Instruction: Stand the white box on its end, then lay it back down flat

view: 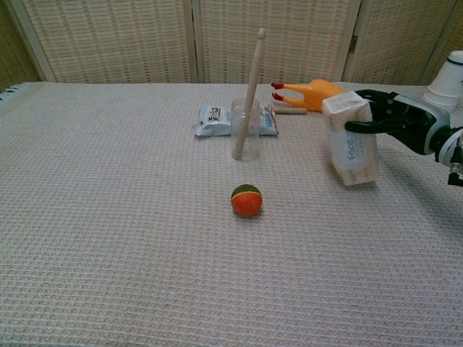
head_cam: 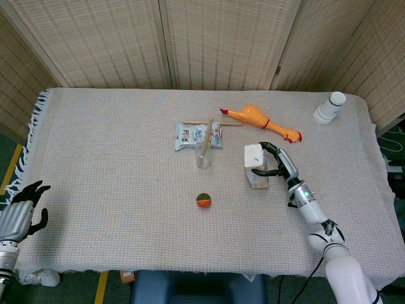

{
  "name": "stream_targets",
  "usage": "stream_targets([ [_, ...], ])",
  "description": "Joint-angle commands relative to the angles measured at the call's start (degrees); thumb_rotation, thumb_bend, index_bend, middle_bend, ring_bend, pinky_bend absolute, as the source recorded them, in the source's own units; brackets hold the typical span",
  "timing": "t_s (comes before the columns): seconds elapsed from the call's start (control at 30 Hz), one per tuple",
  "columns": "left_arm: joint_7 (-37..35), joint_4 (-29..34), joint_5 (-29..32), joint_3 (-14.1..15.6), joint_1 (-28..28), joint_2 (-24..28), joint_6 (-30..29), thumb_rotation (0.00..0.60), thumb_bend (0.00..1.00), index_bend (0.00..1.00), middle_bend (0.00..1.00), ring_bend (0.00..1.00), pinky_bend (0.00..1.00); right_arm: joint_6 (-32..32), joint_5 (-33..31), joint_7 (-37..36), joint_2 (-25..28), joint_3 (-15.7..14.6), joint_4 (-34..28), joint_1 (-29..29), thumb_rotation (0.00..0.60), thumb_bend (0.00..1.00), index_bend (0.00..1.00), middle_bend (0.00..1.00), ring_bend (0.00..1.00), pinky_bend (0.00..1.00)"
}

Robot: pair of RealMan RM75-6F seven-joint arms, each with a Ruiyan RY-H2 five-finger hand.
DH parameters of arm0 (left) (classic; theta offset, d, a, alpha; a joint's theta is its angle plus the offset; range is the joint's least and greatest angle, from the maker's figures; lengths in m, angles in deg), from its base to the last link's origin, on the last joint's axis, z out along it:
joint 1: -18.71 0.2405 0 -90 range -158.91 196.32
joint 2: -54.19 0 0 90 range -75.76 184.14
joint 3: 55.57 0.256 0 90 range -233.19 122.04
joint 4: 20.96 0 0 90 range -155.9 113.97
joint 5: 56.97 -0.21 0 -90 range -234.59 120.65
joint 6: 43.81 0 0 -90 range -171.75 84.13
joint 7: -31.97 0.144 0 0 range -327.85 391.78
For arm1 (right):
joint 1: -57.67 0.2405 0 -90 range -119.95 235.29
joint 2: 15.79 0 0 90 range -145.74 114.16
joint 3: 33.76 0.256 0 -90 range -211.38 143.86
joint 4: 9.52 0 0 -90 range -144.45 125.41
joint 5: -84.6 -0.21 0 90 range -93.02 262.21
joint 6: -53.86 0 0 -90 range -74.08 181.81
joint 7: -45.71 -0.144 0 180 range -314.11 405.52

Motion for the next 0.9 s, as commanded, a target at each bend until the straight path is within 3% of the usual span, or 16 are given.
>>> stream_targets([
  [0.03,0.2,0.0,0.1,0.1,-0.1,-0.1,0.3,0.6,0.62,0.14,0.0,0.0,0.11,-0.8,1.5,2.2,0.4,-2.4,0.5,-1.3,0.6,0.35,0.56,0.49,0.24,0.0],
  [0.27,0.9,0.9,-0.4,0.2,0.0,0.1,-0.4,0.6,0.62,0.14,0.0,0.0,0.11,1.3,2.8,3.3,3.1,-5.1,-1.3,-2.9,0.6,0.37,0.55,0.49,0.23,0.0],
  [0.6,1.0,2.1,-2.1,0.5,0.1,0.4,-1.3,0.6,0.62,0.14,0.0,0.0,0.11,5.5,2.0,4.1,7.5,-5.5,-5.8,-4.8,0.6,0.38,0.49,0.48,0.2,0.0],
  [0.77,1.0,2.1,-1.8,0.5,0.2,0.4,-1.3,0.6,0.62,0.14,0.0,0.0,0.11,4.2,2.6,5.1,9.5,-6.7,-7.8,-4.4,0.6,0.37,0.38,0.4,0.13,0.0],
  [0.9,1.2,2.1,-1.7,0.5,0.1,0.4,-1.1,0.6,0.62,0.14,0.0,0.0,0.11,2.6,3.2,5.7,10.9,-7.9,-9.3,-4.0,0.6,0.28,0.24,0.29,0.05,0.0],
])
